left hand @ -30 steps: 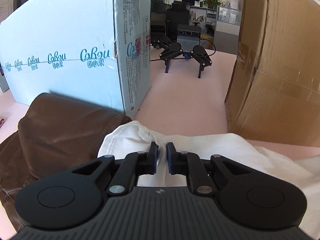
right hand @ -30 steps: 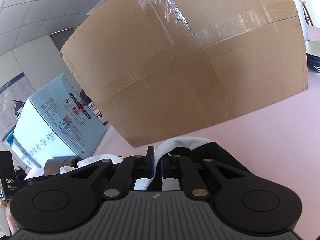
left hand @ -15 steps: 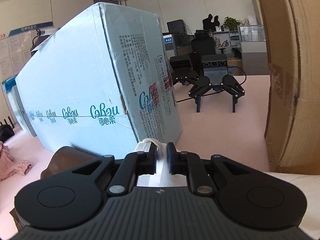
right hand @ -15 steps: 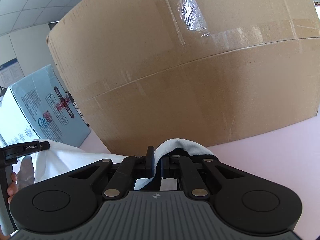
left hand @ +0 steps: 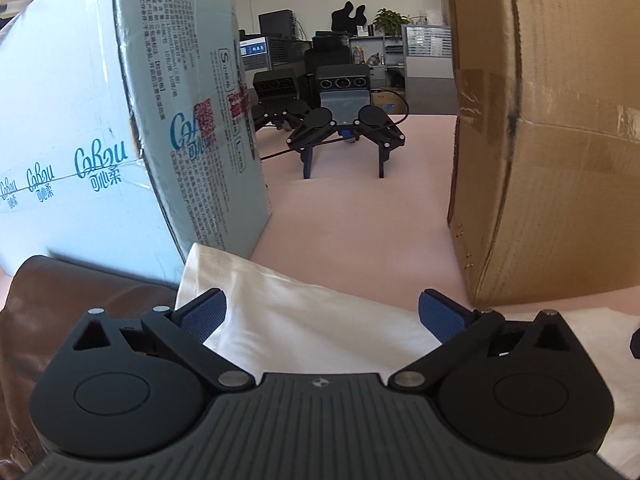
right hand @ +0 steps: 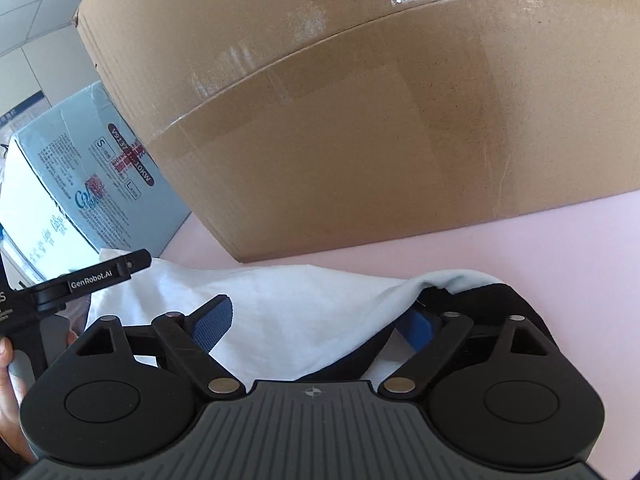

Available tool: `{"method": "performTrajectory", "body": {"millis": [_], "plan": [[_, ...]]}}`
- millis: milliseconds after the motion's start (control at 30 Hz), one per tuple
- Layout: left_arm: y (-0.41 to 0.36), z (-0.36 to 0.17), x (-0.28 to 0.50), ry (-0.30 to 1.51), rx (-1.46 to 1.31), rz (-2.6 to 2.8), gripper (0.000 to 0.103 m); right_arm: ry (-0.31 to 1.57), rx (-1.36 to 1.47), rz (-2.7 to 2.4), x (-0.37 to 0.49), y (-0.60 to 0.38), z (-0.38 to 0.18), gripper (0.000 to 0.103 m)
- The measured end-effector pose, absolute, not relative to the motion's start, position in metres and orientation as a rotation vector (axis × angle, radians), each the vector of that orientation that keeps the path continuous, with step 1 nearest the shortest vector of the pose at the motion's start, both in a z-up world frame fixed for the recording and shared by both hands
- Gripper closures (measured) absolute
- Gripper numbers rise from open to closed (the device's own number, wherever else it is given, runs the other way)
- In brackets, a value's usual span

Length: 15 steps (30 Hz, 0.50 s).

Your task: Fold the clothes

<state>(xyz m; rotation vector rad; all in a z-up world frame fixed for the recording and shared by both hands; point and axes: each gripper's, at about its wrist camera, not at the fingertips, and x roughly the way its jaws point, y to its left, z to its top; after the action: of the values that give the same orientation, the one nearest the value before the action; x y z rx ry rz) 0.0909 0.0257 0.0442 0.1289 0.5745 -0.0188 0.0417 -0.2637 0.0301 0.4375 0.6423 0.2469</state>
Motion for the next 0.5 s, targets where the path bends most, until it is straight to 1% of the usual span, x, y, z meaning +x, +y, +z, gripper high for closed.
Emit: {"method": "performTrajectory", "body": {"millis": [233, 500], "plan": [[0.013, 0.017, 0.1, 0.665, 0.206, 0.029, 0.0, 0.631, 0.461, 0.259, 0.034, -0.261, 0.034, 0.009], [0.021, 0.024, 0.085, 0.625, 0.243, 0.063, 0.0, 0.619, 0.47, 0.267, 0.024, -0.262, 0.038, 0.008]]}}
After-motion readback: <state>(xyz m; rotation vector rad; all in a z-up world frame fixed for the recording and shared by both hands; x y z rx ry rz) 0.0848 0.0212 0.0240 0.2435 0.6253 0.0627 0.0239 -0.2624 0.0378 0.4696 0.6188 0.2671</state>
